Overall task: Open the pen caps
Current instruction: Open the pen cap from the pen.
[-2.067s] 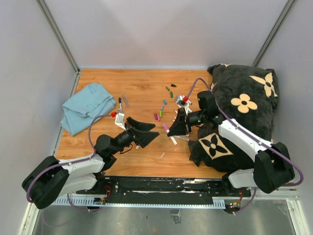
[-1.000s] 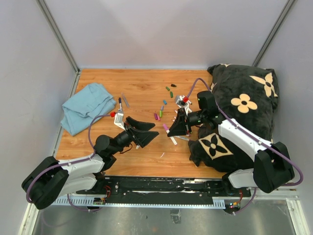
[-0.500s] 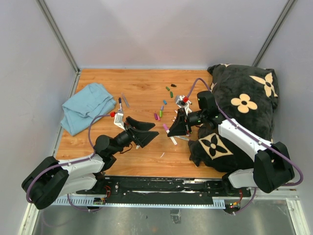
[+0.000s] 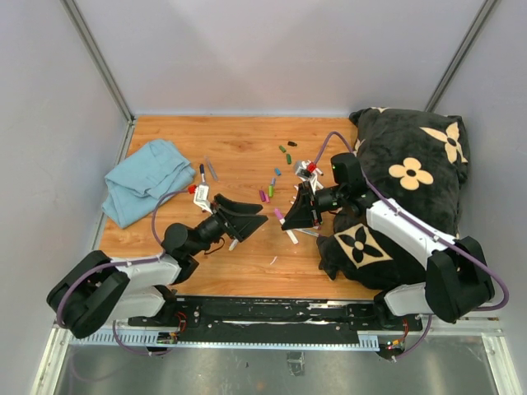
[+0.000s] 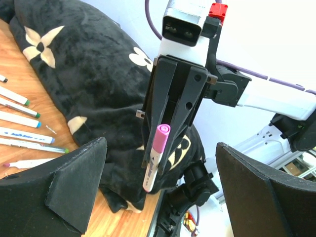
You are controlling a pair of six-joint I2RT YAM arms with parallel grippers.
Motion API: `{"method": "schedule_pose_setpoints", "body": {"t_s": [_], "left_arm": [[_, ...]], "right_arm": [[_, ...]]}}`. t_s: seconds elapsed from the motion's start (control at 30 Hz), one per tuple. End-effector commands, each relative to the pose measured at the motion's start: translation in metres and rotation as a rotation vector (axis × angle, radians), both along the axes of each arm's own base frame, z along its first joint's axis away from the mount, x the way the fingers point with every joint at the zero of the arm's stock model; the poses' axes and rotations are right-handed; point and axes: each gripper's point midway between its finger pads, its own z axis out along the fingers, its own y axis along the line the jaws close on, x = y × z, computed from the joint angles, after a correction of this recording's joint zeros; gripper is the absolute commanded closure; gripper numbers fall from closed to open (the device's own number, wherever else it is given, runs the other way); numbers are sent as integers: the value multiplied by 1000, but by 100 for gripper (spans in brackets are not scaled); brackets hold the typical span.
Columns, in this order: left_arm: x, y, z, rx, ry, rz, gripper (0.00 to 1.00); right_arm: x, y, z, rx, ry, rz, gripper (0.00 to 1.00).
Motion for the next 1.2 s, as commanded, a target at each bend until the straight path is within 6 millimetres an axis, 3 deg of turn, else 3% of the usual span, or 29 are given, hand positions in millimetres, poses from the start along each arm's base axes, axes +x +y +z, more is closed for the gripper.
{"method": "schedule_pose_setpoints", "body": {"t_s": [0.0, 0.47, 0.63, 0.97, 1.17], "left_arm": [[3, -8, 30, -84, -45, -46, 7], [7, -35, 16, -79, -22, -80, 30], [12, -40, 10, -49, -11, -62, 51], [15, -49, -8, 21, 21, -44, 59], [20, -49, -12, 57, 25, -10, 93]], "right_arm": [[10, -3, 10, 27, -31, -3, 94], [11, -3, 9, 23, -20, -3, 95], [12, -3, 7, 16, -16, -10, 94], [15, -2, 5, 5, -5, -24, 94], [15, -2, 4, 3, -1, -27, 93]]}}
